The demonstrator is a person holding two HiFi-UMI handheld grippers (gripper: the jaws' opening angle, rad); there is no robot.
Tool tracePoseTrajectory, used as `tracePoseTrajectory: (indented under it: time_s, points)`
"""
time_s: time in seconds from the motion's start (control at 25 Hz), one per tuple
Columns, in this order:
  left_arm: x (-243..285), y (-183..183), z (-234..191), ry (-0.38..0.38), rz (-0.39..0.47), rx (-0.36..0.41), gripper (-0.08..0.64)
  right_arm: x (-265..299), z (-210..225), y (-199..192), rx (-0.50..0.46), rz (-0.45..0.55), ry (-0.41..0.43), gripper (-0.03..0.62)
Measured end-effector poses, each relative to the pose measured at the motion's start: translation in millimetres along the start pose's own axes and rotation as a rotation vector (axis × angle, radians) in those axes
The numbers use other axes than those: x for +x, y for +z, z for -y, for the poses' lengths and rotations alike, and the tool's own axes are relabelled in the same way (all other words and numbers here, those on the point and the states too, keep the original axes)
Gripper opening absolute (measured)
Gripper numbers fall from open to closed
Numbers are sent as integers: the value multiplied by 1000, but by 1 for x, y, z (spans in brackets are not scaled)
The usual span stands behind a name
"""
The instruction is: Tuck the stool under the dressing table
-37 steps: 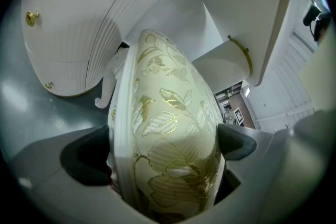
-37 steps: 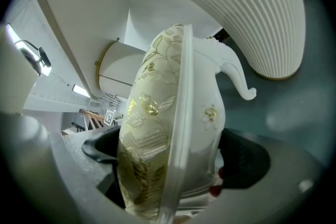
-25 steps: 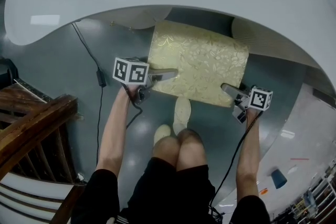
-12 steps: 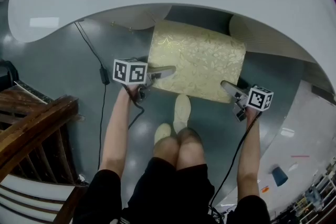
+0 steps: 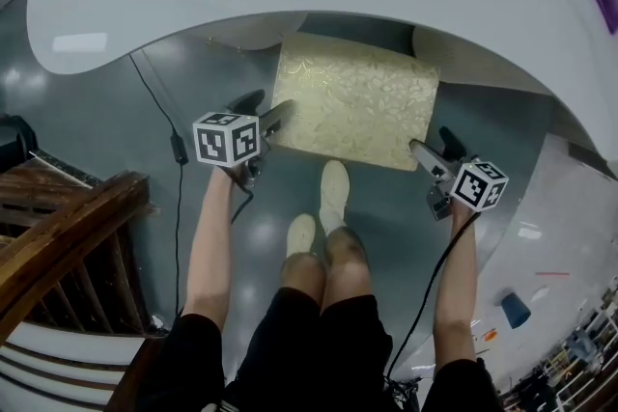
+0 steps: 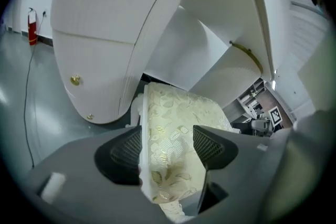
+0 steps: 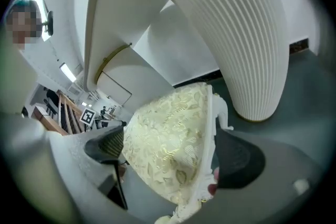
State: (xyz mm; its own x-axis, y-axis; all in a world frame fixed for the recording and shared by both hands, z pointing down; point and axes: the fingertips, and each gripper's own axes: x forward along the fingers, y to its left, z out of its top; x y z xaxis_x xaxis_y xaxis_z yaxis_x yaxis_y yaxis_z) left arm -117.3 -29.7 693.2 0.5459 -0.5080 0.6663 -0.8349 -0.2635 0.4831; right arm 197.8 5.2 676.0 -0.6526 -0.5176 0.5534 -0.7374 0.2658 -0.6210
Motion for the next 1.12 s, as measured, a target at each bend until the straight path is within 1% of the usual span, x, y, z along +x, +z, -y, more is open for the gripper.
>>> tracePoseTrajectory:
  time_s: [0.12, 0.2, 0.36, 0.44, 0.52, 0.56, 0.64, 0.68, 0.84, 1.0, 1.12]
  points:
    - [-21, 17, 21, 19, 37, 52, 262, -15, -24, 15, -57, 36, -35, 501]
    - [-35, 26, 38, 26, 60, 83, 230, -26, -39, 25, -83, 63, -53, 476]
    - [-58, 41, 69, 45, 118, 136, 128, -45, -63, 41, -132, 110, -108, 383]
    - [-68, 45, 83, 48, 130, 171, 110, -56, -78, 48, -168, 135, -139, 338]
    - [-82, 49, 97, 40, 138, 188, 96, -67, -94, 52, -206, 155, -171, 304]
    - [-89, 51, 104, 38, 146, 192, 82, -73, -102, 53, -226, 164, -189, 271]
    - [-106, 58, 115, 41, 169, 201, 53, -85, -117, 57, -263, 180, -222, 177]
    - [-114, 62, 121, 44, 183, 206, 39, -91, -125, 58, -277, 188, -233, 153]
    - [-151, 77, 141, 53, 225, 217, 5, -117, -160, 66, -319, 223, -267, 116]
    - [-196, 92, 168, 49, 252, 237, 5, -148, -208, 80, -369, 264, -286, 82]
    - [-237, 104, 195, 41, 280, 275, 5, -174, -246, 90, -393, 304, -309, 46]
